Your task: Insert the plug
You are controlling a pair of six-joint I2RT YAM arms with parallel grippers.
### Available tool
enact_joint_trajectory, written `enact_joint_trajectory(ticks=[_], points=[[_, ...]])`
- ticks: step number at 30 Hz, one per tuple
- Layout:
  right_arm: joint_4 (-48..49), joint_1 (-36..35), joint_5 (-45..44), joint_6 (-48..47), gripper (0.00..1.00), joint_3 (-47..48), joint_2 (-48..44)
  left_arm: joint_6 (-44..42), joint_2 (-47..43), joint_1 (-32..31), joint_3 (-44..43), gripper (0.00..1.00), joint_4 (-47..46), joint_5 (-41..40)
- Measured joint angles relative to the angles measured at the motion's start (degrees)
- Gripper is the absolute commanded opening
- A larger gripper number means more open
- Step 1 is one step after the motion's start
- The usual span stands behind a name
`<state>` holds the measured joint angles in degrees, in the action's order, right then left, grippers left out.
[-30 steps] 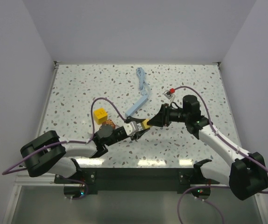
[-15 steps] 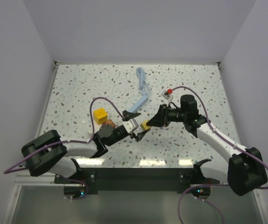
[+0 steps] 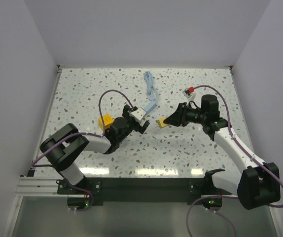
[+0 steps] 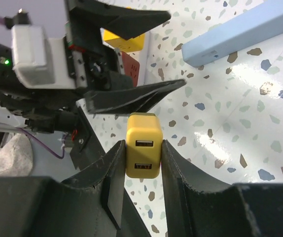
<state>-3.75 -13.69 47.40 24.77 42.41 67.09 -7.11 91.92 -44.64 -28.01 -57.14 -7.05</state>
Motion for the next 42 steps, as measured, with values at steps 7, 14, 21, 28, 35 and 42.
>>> enact_joint_trajectory(ticks=[7,14,21,28,35,42], points=[[-2.78,1.09,0.17,-1.88,0.0,0.11,-2.89,-3.48,8.15,0.26,-9.51,1.0,4.94,-7.1],[-3.13,1.55,0.72,-1.97,0.0,0.11,-3.1,-4.66,11.04,0.72,-11.82,0.99,10.71,-8.87],[-2.75,1.75,1.9,-1.9,0.0,0.11,-3.1,-4.13,12.5,0.76,-12.55,0.92,17.57,-10.01],[-1.49,1.77,3.32,-1.42,0.0,0.11,-3.13,-2.73,13.64,0.7,-13.73,0.1,21.31,-12.81],[-0.87,1.77,3.56,-1.01,0.0,-0.31,-3.78,-3.63,12.63,-0.07,-14.16,0.0,24.06,-17.53],[0.31,1.77,4.72,-0.2,0.0,-0.68,-4.52,-11.04,9.86,-5.99,-17.77,0.0,30.01,-28.87]])
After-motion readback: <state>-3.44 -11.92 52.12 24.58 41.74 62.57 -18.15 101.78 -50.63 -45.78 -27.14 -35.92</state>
